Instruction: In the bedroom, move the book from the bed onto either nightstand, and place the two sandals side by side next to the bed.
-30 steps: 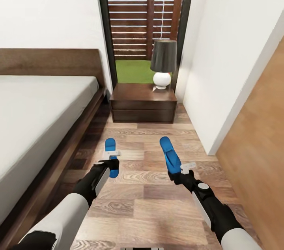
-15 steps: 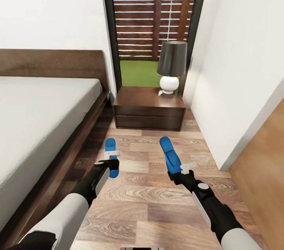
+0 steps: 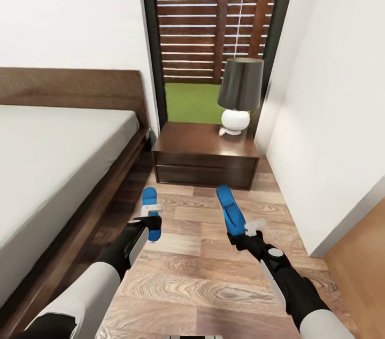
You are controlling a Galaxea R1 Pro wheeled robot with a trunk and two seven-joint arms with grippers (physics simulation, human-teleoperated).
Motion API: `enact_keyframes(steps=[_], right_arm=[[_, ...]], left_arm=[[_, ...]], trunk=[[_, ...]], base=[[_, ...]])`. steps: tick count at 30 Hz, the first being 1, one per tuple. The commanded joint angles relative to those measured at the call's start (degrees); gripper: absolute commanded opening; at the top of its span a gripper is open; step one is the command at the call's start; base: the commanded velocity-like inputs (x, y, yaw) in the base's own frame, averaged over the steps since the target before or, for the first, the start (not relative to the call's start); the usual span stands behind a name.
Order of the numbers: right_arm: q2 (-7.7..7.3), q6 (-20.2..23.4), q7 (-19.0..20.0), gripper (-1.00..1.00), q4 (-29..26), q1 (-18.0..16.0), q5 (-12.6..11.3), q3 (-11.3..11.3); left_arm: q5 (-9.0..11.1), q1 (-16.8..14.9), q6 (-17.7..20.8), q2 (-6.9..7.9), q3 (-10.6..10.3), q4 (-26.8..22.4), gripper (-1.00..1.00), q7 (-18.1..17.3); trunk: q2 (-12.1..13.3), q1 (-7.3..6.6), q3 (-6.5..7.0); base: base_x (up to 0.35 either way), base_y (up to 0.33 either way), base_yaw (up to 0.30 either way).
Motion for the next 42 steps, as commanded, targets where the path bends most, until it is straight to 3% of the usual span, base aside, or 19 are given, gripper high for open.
enact_keyframes(steps=[1,13,30,42], right_arm=[[-0.06,0.32,0.04,-1.0,-0.1,-0.01,-0.3,0.12],[-0.06,0.32,0.04,-1.0,-0.1,-0.02,-0.3,0.13],[-0.06,0.32,0.04,-1.0,-0.1,-0.02,-0.3,0.14],[-0.06,0.32,0.04,-1.0,-0.1,-0.01,-0.3,0.36]], left_arm=[[0.55,-0.02,0.26,0.04,-0.3,-0.1,-1.0,0.53],[0.51,-0.02,0.26,0.04,-0.3,-0.1,-1.0,0.51],[0.56,-0.02,0.26,0.04,-0.26,-0.1,-1.0,0.53],[0.51,-0.02,0.26,0.12,-0.26,-0.1,-1.0,0.42]], trunk=[[-0.02,0.02,-0.05],[-0.02,0.02,-0.05],[-0.02,0.02,-0.05],[-0.02,0.02,-0.05]], base=[[0.319,-0.178,0.083],[0.236,-0.17,0.099],[0.006,-0.004,0.27],[0.208,-0.18,0.278]])
